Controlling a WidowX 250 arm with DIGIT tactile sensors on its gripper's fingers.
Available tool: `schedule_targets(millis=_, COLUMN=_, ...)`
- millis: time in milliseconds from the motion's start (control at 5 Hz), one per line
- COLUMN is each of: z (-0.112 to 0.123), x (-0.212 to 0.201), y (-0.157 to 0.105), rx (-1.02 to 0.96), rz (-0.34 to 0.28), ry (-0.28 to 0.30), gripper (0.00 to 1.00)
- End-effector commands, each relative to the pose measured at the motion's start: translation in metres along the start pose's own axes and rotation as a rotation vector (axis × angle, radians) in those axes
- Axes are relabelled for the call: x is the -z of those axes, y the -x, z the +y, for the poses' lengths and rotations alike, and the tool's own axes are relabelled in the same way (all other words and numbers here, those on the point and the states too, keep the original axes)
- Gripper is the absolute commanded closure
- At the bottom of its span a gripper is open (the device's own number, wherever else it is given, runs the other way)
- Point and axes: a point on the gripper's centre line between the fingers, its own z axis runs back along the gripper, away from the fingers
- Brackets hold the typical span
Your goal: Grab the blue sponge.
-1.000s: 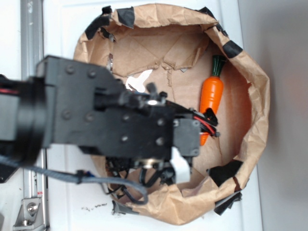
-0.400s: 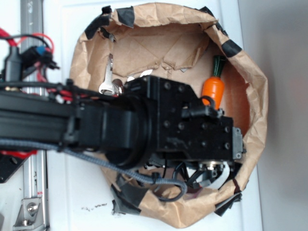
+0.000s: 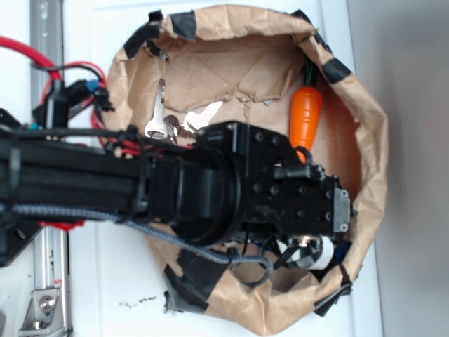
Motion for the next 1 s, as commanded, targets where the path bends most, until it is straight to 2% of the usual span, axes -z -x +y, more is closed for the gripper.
schedule_targets(millis=0, z=-0.004, x=-0.017, y=0.028, rx=-0.525, rz=-0.089, ry=-0.117, gripper=1.0)
schedule_targets(millis=200, z=-0.007, x=-0.029, y=0.033, rx=-0.776, rz=-0.108, ry=-0.146, gripper=1.0)
schedule_targets(millis=400, z=-0.006, x=-0.063, y=0.038, rx=-1.024, rz=-0.047, ry=-0.147, gripper=1.0)
schedule_targets(millis=600, z=-0.002, x=-0.107, y=0.045, rx=-1.279, rz=-0.024, ry=-0.105, gripper=1.0)
schedule_targets(millis=800, z=-0.005, x=-0.14, y=0.052, rx=-1.488, rz=0.026, ry=-0.131, gripper=1.0)
